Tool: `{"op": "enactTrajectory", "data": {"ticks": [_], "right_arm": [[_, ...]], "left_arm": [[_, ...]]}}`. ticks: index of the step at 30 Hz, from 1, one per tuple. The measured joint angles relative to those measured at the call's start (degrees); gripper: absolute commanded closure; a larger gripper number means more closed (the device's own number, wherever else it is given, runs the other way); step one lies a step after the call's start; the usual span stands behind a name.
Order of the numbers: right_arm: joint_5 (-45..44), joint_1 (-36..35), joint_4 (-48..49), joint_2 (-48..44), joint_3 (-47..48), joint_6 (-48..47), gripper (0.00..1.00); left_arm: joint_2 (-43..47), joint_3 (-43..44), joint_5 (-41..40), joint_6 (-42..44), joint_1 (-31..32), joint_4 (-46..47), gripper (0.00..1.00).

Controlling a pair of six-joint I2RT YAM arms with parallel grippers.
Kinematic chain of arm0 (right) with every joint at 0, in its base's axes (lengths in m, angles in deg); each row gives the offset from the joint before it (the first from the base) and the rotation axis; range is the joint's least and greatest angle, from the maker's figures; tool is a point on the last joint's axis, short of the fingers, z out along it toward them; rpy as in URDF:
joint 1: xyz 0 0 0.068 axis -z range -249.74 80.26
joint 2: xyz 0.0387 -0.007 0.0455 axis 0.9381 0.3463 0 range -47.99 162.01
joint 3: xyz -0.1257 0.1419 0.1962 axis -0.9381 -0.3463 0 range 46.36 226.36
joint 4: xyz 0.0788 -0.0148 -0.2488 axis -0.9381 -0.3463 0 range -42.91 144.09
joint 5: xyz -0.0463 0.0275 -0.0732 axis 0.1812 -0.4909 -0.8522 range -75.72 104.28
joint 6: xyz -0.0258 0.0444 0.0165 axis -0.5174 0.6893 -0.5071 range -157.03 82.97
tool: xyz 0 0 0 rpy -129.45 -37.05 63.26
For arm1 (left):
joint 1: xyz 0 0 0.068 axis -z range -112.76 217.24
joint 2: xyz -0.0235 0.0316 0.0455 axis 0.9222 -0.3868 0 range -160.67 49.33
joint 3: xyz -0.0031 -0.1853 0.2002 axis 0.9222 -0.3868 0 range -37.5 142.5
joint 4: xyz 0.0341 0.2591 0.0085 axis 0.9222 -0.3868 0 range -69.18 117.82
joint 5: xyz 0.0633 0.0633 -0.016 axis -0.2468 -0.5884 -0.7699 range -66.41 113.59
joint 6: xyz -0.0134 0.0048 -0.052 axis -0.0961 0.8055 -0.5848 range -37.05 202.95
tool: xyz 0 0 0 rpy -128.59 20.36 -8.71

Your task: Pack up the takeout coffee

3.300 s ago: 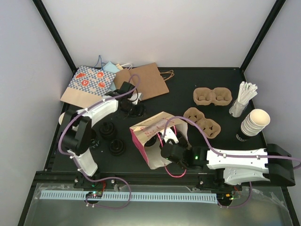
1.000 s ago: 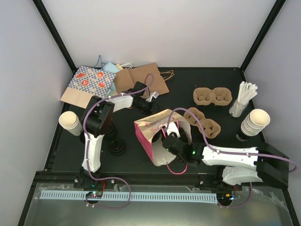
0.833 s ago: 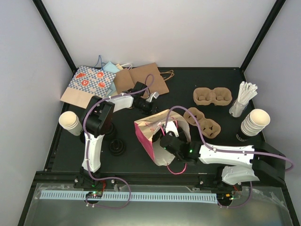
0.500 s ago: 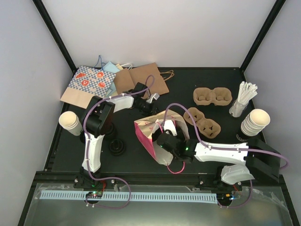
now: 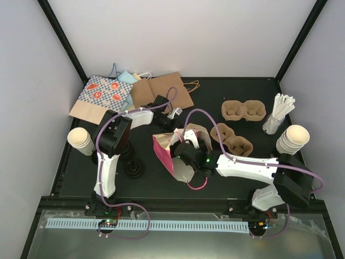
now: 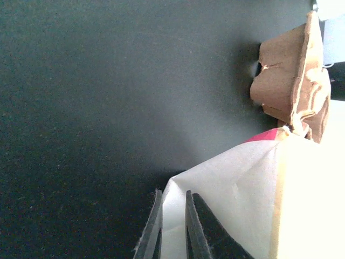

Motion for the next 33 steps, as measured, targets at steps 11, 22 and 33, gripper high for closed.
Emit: {"op": "enactTrajectory", "data": {"ticks": [11,22,33], "right_arm": [[14.8,5.6,-30.4,5.1,20.9,-5.1,0.53],[26.2,10.0,-47.5,14.2,36.8,-15.6,0.53],[27.9,11.9,-55.3,25.6,49.4,-18.6,0.50]], "left_arm": [[0.0,1.2,-1.0,3.1,0.1,-7.4,0.47],[6.6,5.6,-1.5,5.2,-2.6,-12.3,0.30],[20.9,5.6,-10.6,5.9,-10.4,-17.3,0.23]]}}
